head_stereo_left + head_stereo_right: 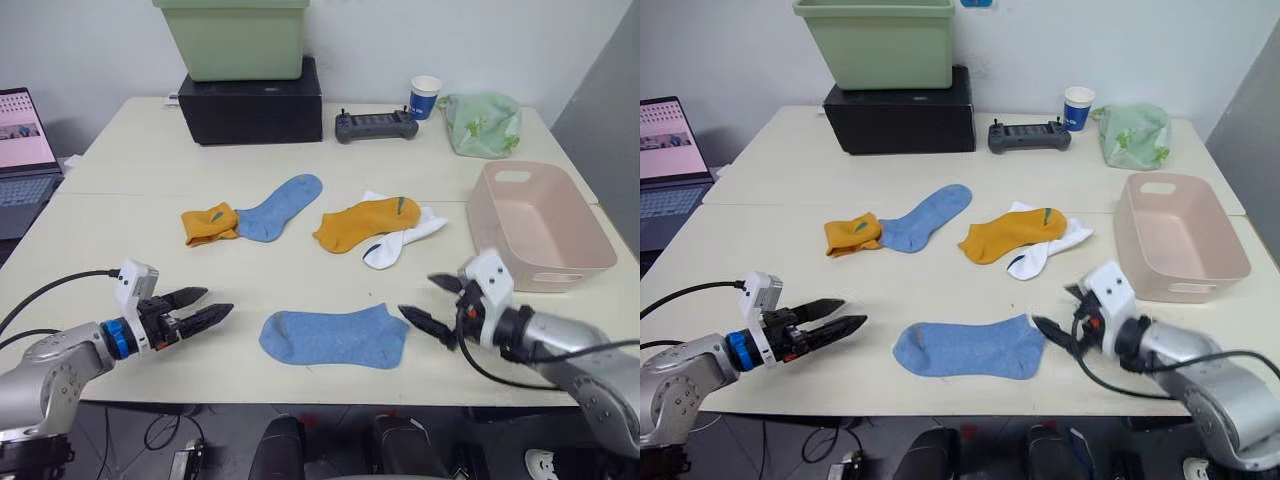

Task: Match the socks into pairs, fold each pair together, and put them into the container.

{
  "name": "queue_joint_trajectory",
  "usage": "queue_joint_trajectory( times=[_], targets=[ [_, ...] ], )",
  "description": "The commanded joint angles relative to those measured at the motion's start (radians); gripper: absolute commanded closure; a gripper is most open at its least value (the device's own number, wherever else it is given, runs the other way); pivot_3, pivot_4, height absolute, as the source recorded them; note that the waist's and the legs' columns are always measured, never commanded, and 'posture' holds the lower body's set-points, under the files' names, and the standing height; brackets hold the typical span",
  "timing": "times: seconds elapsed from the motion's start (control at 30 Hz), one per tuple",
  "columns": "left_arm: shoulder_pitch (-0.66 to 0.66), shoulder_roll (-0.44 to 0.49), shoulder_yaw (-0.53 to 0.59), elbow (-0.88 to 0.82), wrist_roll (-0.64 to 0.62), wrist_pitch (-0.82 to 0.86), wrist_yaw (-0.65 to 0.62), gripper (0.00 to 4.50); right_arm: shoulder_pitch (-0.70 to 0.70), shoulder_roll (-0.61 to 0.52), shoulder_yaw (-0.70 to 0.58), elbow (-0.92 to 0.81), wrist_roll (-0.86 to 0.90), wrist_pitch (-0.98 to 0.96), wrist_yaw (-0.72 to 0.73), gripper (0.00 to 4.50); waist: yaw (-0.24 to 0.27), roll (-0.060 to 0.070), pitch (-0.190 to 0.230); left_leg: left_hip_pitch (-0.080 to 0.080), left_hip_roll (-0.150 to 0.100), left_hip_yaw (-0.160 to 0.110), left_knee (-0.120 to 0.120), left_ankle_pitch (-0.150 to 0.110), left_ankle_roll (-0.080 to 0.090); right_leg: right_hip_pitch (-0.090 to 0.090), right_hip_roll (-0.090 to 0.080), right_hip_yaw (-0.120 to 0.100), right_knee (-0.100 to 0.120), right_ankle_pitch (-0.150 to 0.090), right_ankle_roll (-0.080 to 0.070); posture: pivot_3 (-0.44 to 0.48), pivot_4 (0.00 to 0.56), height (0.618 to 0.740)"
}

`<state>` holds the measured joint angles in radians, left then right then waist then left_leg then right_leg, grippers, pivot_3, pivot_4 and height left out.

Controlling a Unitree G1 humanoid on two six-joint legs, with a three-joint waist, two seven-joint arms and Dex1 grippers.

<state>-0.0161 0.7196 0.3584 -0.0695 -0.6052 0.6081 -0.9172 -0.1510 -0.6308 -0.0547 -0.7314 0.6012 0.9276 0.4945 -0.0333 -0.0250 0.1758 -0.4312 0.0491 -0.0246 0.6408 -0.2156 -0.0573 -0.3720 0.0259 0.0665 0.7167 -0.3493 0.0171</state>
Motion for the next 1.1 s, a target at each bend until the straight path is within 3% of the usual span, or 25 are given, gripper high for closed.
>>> queue_joint_trajectory(
  times=[0.03,0.1,0.27,0.43,0.57,0.7,0.87,0.97,1.1],
  targets=[
    [-0.067,-0.035,0.011,-0.004,0.072,-0.148,0.079,0.02,-0.063,-0.014,0.033,-0.006,0.0,-0.035,0.038,0.0,0.006,-0.002,0.0,0.0,0.0,0.0,0.0,0.0,0.0,0.0,0.0,-0.001,0.0,0.001,-0.002,0.0,0.15,0.735],
    [-0.089,-0.045,0.0,0.005,0.087,-0.17,0.089,0.02,-0.08,-0.018,0.039,-0.004,0.003,-0.037,0.046,0.0,0.008,-0.003,-0.001,-0.002,-0.001,0.0,0.0,0.0,0.0,0.0,-0.001,-0.003,-0.001,0.002,-0.004,0.0,0.15,0.735],
    [-0.247,-0.046,-0.165,0.112,0.27,-0.347,0.094,0.02,-0.162,-0.04,0.079,0.0,-0.013,-0.041,0.061,0.0,0.007,-0.003,-0.001,-0.002,-0.002,0.0,0.001,0.0,0.0,0.0,-0.003,-0.002,-0.001,0.003,-0.003,0.0,0.15,0.735],
    [-0.482,-0.036,-0.343,0.451,0.53,-0.675,0.116,0.02,-0.175,-0.04,0.093,-0.014,-0.014,-0.032,0.054,0.0,0.007,-0.003,-0.001,-0.002,-0.003,0.001,0.001,0.0,0.0,0.001,-0.002,-0.003,-0.001,0.003,-0.003,0.0,0.15,0.735],
    [-0.615,-0.038,-0.415,0.689,0.635,-0.853,0.117,0.02,-0.182,-0.041,0.09,-0.025,-0.013,-0.021,0.046,0.0,0.001,-0.003,-0.001,-0.003,-0.004,0.001,0.002,0.0,0.0,0.0,0.0,-0.003,-0.001,0.003,-0.003,0.0,0.15,0.735],
    [-0.722,-0.045,-0.473,0.885,0.709,-0.937,0.114,0.02,-0.189,-0.04,0.077,-0.043,-0.002,0.001,0.032,0.0,0.0,-0.003,-0.001,-0.003,-0.004,0.002,0.002,0.0,0.0,-0.001,0.005,-0.003,0.0,0.003,-0.003,0.0,0.15,0.735],
    [-0.781,-0.061,-0.496,0.989,0.739,-0.927,0.095,0.02,-0.195,-0.039,0.061,-0.058,0.012,0.027,0.019,0.0,0.002,-0.003,-0.001,-0.003,-0.003,0.002,0.002,0.0,0.0,0.0,0.006,-0.004,0.001,0.003,-0.003,0.0,0.15,0.735],
    [-0.804,-0.075,-0.51,1.032,0.746,-0.898,0.049,0.56,-0.203,-0.038,0.057,-0.057,0.023,0.037,0.012,0.0,0.002,-0.003,-0.001,-0.003,-0.003,0.002,0.003,0.0,0.0,0.0,0.006,-0.004,0.001,0.003,-0.003,0.0,0.15,0.735],
    [-0.85,-0.086,-0.535,1.093,0.783,-0.909,0.062,1.92,-0.215,-0.037,0.054,-0.056,0.033,0.047,0.007,0.0,0.002,-0.003,-0.001,-0.003,-0.003,0.002,0.003,0.0,0.0,0.0,0.006,-0.004,0.001,0.003,-0.003,0.0,0.15,0.735]
  ],
)
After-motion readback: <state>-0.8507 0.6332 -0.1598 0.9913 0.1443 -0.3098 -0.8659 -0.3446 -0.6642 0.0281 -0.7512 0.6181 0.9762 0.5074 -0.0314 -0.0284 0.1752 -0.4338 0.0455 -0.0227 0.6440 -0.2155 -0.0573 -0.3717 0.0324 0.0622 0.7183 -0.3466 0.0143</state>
